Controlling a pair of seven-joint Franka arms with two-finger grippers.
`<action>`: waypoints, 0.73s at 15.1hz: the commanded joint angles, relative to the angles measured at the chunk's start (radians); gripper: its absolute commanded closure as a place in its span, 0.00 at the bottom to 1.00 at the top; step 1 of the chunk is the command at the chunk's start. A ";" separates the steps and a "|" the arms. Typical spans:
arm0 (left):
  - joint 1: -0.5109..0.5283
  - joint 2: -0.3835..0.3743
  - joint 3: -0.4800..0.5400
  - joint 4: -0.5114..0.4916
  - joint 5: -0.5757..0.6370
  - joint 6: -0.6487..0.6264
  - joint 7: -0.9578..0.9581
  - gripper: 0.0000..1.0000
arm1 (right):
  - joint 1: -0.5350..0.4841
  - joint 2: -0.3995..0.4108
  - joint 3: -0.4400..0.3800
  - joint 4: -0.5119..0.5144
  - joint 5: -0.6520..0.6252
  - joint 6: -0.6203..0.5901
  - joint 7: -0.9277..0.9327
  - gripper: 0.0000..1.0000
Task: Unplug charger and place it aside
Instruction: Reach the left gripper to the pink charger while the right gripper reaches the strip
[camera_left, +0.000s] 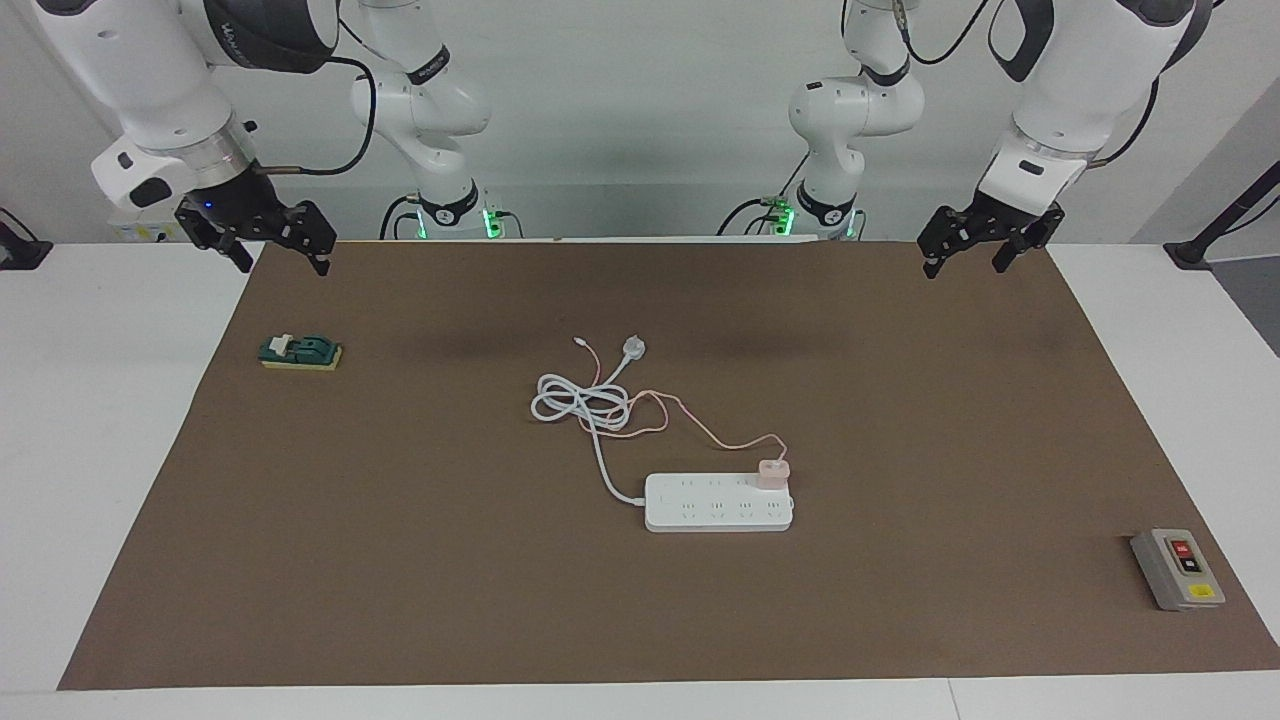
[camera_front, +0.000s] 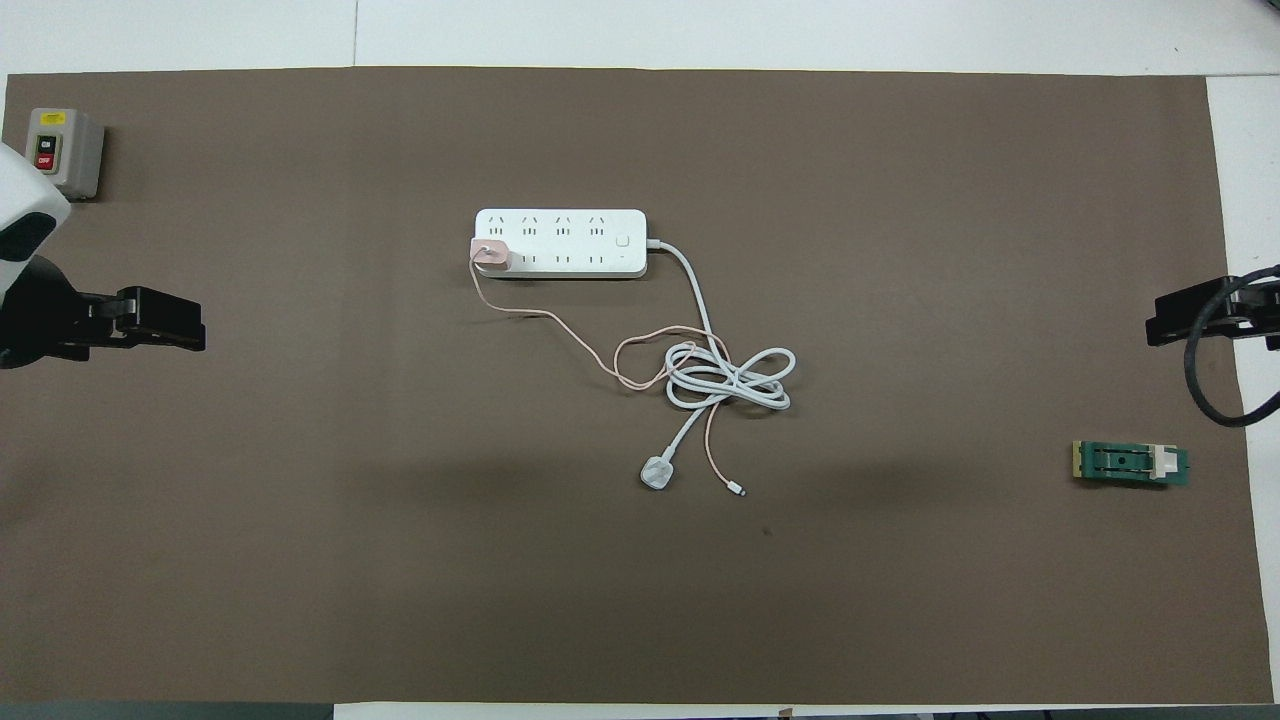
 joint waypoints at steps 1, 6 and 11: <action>-0.011 -0.011 0.010 -0.017 0.004 -0.006 0.003 0.00 | -0.021 -0.005 0.013 0.003 0.017 -0.011 0.001 0.00; -0.037 -0.011 0.008 -0.017 0.004 -0.005 -0.007 0.00 | -0.016 -0.005 0.013 0.003 0.014 -0.009 -0.022 0.00; -0.085 -0.008 0.008 -0.021 0.002 0.085 -0.368 0.00 | -0.001 -0.007 0.015 -0.020 0.022 0.024 0.106 0.00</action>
